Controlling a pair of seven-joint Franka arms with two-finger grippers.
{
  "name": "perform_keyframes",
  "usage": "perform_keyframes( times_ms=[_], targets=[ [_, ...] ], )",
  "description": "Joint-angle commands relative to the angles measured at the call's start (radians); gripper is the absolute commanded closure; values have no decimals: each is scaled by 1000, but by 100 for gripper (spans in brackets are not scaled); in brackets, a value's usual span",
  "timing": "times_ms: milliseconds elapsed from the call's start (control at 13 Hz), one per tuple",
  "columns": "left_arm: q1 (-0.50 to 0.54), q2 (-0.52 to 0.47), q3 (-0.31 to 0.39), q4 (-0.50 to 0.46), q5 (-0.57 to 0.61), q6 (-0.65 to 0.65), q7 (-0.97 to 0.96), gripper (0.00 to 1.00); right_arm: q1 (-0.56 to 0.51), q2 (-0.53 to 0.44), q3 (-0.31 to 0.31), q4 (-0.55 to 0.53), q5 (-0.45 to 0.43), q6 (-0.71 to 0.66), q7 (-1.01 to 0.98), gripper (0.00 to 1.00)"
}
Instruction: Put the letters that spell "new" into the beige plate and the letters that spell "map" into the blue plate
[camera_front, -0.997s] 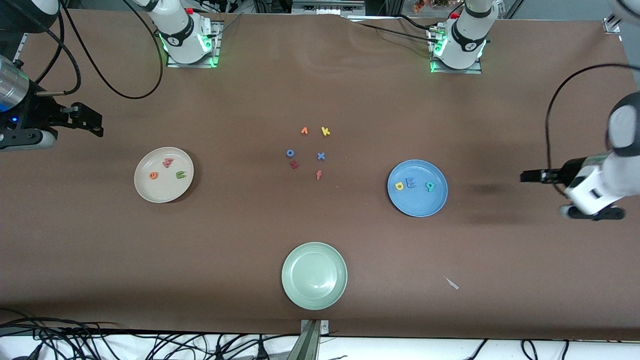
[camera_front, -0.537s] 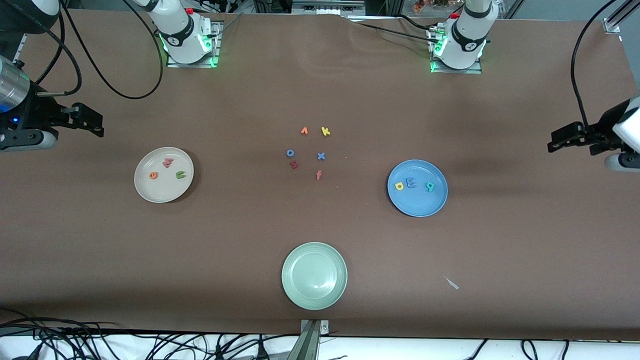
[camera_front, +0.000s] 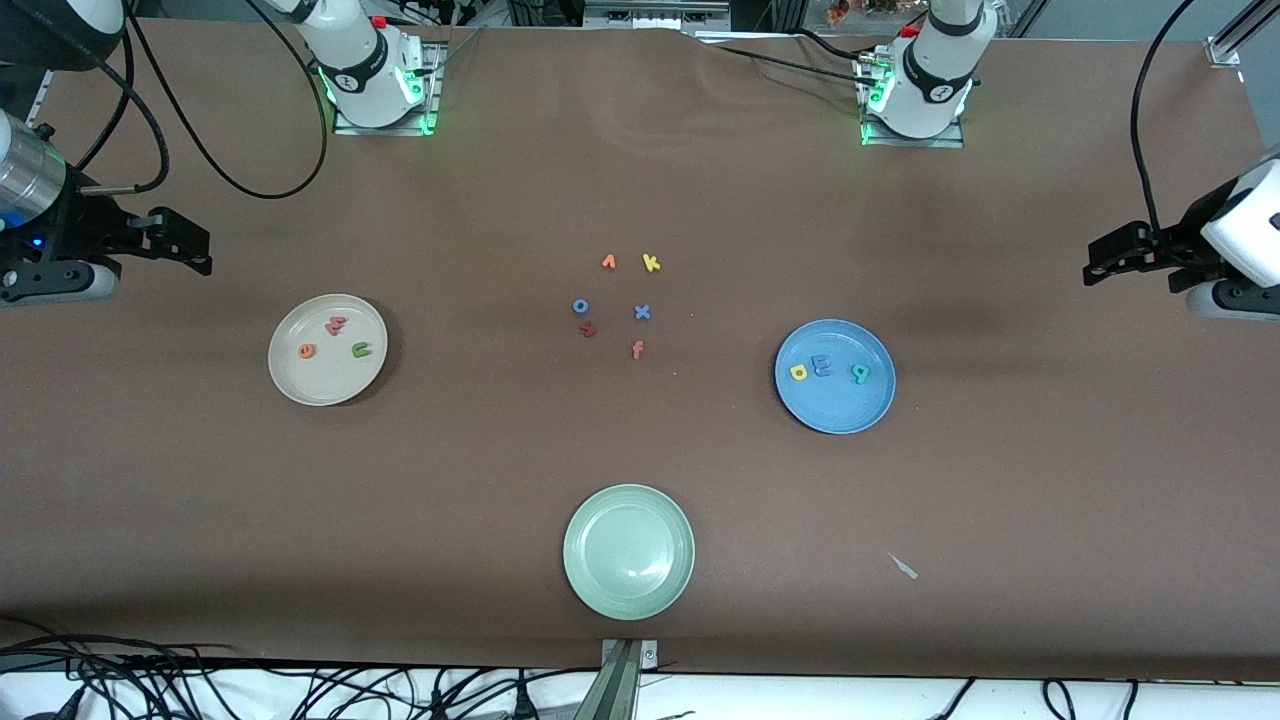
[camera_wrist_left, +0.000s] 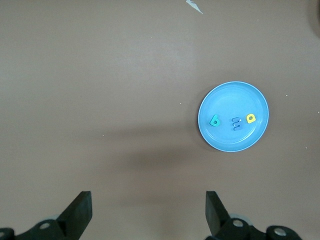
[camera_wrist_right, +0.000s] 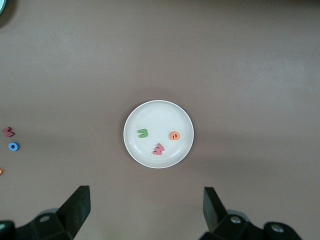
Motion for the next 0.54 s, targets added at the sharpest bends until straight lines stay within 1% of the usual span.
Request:
perform_keyframes(
  times_ms=[0, 460],
  targets=[
    [-22, -55, 13, -43, 25, 18, 13, 0, 2, 3, 1, 9, 18, -14, -4, 0],
    [-22, -60, 6, -35, 27, -5, 8, 0, -3, 3, -3, 10, 15, -13, -7, 0]
  ],
)
